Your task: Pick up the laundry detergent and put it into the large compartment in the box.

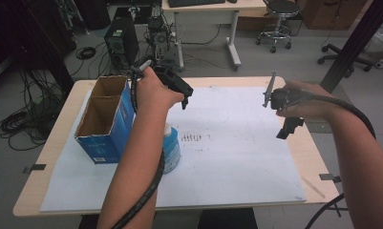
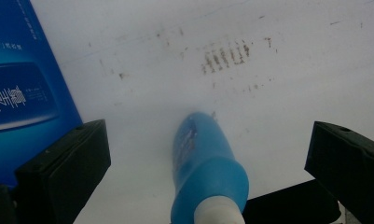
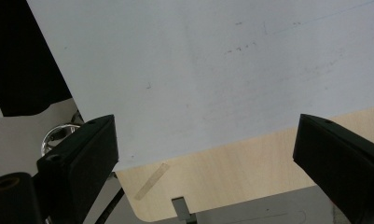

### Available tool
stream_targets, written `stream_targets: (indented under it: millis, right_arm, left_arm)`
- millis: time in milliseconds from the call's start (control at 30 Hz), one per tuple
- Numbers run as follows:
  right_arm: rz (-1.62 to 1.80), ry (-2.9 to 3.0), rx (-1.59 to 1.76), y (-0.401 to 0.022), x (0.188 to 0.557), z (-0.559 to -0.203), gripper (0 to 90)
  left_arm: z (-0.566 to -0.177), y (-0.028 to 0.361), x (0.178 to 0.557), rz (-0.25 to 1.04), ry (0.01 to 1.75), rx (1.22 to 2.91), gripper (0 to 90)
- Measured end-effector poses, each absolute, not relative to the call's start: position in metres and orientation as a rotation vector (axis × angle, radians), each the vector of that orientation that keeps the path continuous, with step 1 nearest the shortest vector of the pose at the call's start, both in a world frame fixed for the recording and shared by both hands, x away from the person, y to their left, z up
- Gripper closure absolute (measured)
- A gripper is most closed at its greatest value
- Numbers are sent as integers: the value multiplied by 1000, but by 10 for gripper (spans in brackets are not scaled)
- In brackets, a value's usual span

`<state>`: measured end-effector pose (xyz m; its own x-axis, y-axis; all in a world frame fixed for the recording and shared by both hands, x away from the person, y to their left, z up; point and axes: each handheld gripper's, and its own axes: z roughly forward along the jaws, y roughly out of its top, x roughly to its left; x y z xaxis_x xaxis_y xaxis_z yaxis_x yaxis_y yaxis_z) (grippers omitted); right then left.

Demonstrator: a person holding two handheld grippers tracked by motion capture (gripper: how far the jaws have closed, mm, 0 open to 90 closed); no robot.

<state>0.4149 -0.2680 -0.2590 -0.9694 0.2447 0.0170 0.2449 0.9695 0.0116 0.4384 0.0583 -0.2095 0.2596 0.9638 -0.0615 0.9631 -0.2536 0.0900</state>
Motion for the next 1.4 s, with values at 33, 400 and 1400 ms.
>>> stream_targets:
  millis: [33, 400, 1400]
  right_arm:
    - [-18, -3101, -393, -268, 414, -258, 64]
    - [-28, -3108, -403, -272, 412, -254, 64]
    - [-31, -3107, -419, -274, 411, -250, 64]
  left_arm:
    - [-208, 57, 438, 12, 1840, 2409, 2]
    - [-192, 49, 427, 28, 1756, 2454, 2]
    - [-180, 52, 406, -130, 1430, 2648, 2]
